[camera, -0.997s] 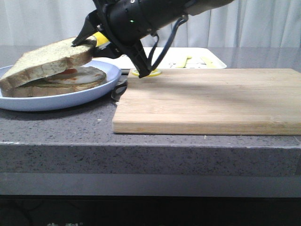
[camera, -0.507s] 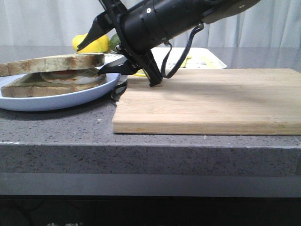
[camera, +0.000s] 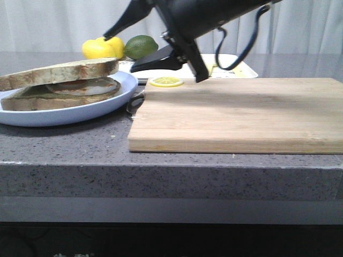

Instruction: Place bread and move sandwich to tray

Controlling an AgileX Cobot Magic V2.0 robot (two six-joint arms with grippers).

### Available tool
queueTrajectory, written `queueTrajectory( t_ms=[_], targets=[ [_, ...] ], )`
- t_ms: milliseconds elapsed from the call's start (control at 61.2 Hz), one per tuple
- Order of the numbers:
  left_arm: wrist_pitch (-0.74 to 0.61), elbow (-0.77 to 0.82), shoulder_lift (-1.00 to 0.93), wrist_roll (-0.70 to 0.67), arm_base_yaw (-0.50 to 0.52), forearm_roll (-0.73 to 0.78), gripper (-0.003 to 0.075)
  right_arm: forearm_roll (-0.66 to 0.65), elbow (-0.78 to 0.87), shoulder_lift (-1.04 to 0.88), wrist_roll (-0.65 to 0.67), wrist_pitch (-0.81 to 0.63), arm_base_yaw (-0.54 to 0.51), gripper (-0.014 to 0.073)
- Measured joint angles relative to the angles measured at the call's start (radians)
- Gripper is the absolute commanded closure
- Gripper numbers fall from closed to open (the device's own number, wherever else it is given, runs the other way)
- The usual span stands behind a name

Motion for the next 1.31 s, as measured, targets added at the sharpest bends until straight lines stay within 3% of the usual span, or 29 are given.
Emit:
queueTrajectory(
  t_ms=[327,491,654,769,965,1308],
  targets=[
    [0.000,0.000,0.000,0.000,0.000,0.000,0.0049,-0.364,0.014,-0.179,0.076,0.050,-0.094,0.0660],
    [0.000,0.000,0.000,0.000,0.000,0.000,0.0049,-0.684,0.014,-0.291,0.201,0.103,-0.157,0.0654],
    [0.000,0.000,0.000,0.000,0.000,0.000,0.0049,-1.159,0.014,-0.399,0.455,0.215,-0.208,0.0654],
    [0.000,0.000,0.000,0.000,0.000,0.000,0.0049,-1.408,0.027,-0.464,0.610,0.287,-0.223,0.0654],
    [0.000,0.000,0.000,0.000,0.000,0.000,0.0049,-1.482,0.156,-0.626,0.669,0.250,-0.225,0.0654],
    [0.000,0.000,0.000,0.000,0.000,0.000,0.0049,-1.486,0.616,-1.075,0.678,-0.131,-0.225,0.0654]
  ],
)
